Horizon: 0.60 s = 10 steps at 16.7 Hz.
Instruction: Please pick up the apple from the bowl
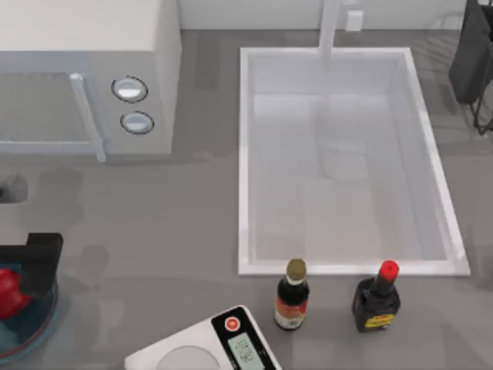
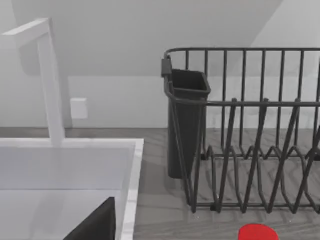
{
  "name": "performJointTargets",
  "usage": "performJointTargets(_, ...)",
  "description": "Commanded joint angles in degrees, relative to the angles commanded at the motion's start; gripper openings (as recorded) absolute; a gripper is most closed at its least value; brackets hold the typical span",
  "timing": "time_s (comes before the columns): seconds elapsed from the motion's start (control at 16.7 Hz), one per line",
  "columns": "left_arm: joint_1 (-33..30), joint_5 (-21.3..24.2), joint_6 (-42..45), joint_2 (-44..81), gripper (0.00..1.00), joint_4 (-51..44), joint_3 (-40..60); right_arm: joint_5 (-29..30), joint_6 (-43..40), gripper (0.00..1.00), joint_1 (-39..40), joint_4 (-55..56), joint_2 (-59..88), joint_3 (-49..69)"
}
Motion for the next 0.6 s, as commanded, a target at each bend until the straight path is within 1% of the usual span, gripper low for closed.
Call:
performJointTargets(0.36, -0.04, -0.01, 0.21, 5.75, 1.0, 15.3, -8.35, 0.0, 0.0, 1.0, 0.0, 0.0, 0.0, 0.0)
performJointTargets(0.48, -0.05, -0.01, 0.26, 7.05, 1.0, 17.8, -10.21, 0.0, 0.0, 1.0, 0.0, 0.0, 0.0, 0.0)
performJointTargets(0.6, -0.06, -0.01, 0.27, 7.23, 1.0, 18.11, -10.48, 0.0, 0.0, 1.0, 0.0, 0.0, 0.0, 0.0)
